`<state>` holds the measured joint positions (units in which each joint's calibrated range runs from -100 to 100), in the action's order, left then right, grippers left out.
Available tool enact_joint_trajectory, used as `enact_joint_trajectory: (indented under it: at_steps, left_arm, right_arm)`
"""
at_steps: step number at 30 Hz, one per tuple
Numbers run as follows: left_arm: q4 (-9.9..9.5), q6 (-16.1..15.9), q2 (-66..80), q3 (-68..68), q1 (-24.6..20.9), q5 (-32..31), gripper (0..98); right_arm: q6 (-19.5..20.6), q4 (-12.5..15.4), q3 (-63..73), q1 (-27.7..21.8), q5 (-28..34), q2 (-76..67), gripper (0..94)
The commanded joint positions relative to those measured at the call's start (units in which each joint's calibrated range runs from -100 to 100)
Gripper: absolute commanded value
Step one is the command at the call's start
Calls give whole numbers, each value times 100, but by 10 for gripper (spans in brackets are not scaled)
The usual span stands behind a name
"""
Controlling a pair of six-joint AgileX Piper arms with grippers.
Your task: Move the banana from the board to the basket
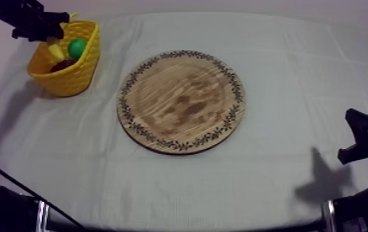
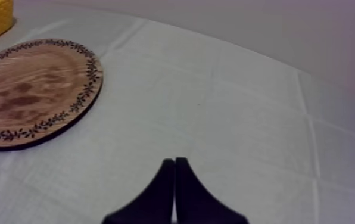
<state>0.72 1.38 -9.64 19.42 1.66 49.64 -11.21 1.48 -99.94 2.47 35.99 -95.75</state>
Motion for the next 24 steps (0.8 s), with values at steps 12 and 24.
enact_joint_trajectory:
  at_steps: [12,24]
  left_arm:
    - [122,-109,-541,96,-118,-460,469]
    - [173,-75,-204,329,-133,-911,743]
  right_arm:
    - [0,1,5,-2,-2,0,3]
    - [0,1,5,-2,-2,0,3]
